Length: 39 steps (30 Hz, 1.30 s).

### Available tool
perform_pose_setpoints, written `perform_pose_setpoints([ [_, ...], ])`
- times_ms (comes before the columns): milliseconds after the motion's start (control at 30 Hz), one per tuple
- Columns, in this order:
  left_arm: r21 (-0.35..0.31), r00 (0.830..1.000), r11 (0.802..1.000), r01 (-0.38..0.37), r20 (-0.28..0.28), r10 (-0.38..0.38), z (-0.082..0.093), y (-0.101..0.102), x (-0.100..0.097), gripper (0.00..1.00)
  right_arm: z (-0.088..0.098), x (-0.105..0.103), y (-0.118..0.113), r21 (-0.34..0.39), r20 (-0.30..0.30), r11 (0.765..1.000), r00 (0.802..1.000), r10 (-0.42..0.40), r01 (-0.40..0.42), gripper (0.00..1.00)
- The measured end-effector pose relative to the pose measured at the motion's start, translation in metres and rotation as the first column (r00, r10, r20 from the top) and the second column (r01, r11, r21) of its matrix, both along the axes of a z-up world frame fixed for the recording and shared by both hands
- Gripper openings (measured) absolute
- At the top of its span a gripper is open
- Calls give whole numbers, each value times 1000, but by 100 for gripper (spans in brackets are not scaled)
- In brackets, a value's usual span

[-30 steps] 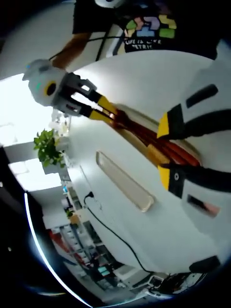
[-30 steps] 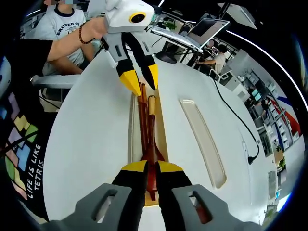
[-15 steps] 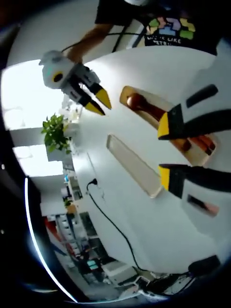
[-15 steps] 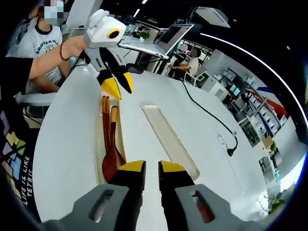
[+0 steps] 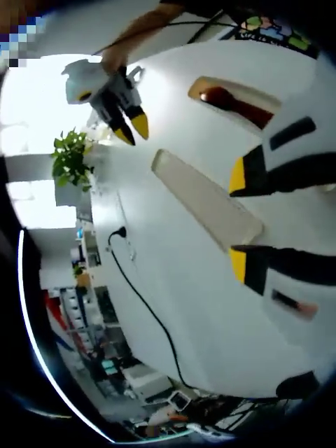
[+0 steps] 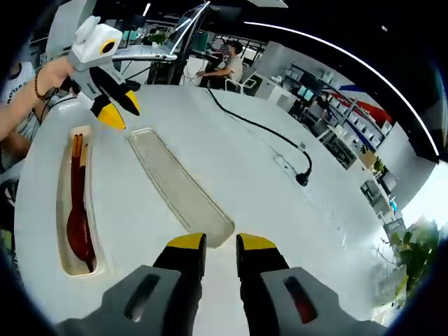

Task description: Arrange the utensils inside the cutlery case until each visible utensil rests in its matching compartment.

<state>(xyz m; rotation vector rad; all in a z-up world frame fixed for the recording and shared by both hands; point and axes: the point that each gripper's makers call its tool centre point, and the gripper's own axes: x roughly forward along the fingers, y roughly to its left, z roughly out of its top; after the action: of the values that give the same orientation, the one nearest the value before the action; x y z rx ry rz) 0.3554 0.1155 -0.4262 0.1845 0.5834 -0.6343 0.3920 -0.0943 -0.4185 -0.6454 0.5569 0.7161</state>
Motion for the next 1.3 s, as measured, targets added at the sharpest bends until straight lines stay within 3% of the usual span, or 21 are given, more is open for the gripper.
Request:
perform_pose_setpoints([
  [67,3,1000,1000,-2,-6,2,-4,-1,1,31,-6,1,2,24,-36,1000,999,-10,11,19],
  [167,14,1000,1000,-12,-19,12,-9,0,4,42,-22,5,-6,-53,-78,998,997,-27,22,19],
  [267,-9,999,999,-38,-21,38,-10,1,8,52,-27,14,-5,-34,-86,998,995,-52,50,20],
  [467,-33,993,995,-89,-76,86,-18,7,14,53,-39,20,2,64,-168,992,981,-95,107,23],
  [700,-61,985,991,-116,-137,107,-23,6,14,52,-43,26,3,71,-187,990,977,-106,121,23],
  [1300,-87,961,978,-191,-221,168,-29,15,13,50,-46,20,5,86,-249,978,955,-164,190,18],
])
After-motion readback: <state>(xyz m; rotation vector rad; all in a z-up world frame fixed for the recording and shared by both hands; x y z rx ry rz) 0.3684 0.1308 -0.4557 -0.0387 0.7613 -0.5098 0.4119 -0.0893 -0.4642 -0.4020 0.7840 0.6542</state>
